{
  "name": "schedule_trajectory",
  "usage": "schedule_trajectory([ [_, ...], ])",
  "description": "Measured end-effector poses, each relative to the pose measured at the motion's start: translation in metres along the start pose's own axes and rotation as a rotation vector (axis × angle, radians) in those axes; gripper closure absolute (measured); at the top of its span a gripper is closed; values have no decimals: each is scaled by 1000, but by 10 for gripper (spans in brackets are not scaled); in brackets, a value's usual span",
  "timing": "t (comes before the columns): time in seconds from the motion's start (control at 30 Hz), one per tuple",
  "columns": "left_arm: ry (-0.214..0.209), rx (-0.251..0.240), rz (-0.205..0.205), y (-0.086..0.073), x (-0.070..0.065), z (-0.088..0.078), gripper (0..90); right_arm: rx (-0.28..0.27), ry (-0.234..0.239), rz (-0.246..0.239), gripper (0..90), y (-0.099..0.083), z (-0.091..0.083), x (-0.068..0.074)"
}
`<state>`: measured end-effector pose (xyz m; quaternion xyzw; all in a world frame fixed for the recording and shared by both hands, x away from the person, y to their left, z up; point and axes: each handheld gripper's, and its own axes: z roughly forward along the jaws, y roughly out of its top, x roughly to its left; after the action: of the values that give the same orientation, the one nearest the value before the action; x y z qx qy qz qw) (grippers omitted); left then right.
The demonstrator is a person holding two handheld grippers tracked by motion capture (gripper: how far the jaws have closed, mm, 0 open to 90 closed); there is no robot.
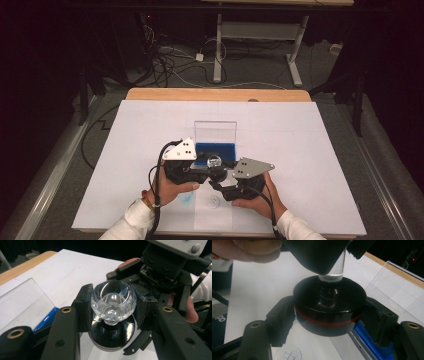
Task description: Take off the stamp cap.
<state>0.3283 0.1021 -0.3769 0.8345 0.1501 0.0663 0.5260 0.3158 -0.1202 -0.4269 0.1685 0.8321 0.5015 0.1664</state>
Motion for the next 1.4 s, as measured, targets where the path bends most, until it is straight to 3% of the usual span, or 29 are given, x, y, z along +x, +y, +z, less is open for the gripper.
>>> schedule_trajectory([
  [0.03, -1, -6, -3, 0, 0, 0, 543, -1, 1, 3, 367, -1, -1, -1],
  [0.3, -11, -23, -24, -2, 0, 0, 544, 0, -7, -15, 379, -1, -4, 0],
  [0.47, -18, -3, -30, -2, 0, 0, 544, 81, -11, -40, 386, 5, -6, 3],
  [0.53, -21, -2, -32, -2, -1, 1, 544, 77, -6, -38, 387, 5, -6, 3],
  [0.57, -22, 1, -27, -2, -1, 1, 544, 98, -12, -60, 387, 7, -7, 3],
  [0.83, -45, 1, -55, -4, 3, 3, 545, 114, -9, -54, 387, 4, -9, 3],
  [1.03, -19, 29, -21, -2, -2, 8, 546, 130, -9, -51, 388, 2, -8, 3],
  [1.27, 14, 33, 9, -1, -8, 10, 546, 113, 37, 19, 388, -2, -7, -3],
  [1.4, 36, 34, 34, 0, -12, 11, 546, 112, 40, 23, 387, -2, -7, -3],
])
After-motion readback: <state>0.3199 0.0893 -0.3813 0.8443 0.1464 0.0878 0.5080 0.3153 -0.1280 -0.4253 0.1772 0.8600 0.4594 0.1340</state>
